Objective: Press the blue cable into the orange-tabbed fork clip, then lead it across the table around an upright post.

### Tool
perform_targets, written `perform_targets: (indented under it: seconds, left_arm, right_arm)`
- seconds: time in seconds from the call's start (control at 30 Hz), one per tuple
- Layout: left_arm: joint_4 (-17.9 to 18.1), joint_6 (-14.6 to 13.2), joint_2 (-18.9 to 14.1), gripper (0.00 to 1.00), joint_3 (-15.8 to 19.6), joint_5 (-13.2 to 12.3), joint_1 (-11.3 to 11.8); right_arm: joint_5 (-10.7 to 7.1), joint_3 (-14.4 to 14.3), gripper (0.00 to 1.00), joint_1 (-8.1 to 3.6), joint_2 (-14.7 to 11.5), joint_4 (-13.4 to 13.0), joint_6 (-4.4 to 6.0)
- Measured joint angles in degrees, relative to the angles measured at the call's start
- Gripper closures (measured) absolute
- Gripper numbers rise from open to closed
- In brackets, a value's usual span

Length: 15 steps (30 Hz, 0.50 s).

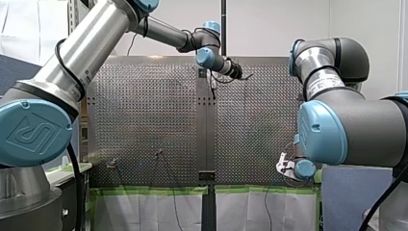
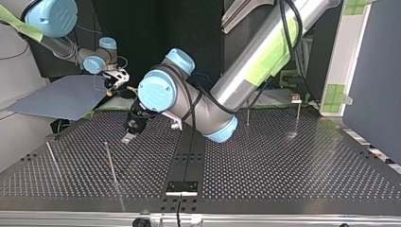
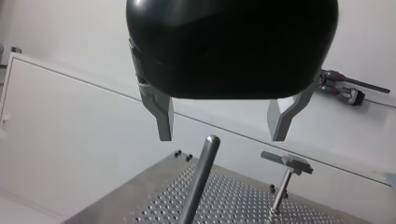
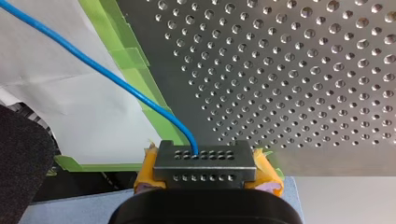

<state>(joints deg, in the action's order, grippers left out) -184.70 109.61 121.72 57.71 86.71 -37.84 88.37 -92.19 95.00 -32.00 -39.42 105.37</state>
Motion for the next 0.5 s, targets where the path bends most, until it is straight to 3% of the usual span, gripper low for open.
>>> perform_targets:
  seconds: [0.27,0.5]
  left_arm:
    - [-1.86,-0.20,-0.03,0.00,0.00,3.15,-0.01]
    - [-2.73,-2.34,-0.11,0.00,0.01,5.81,-0.17]
  right_arm:
    - [-0.19,0.42,1.00,0.00,-0.02,0.27,0.01]
    - [-0.24,0.42,1.00,-0.02,-0.02,0.30,-0.09]
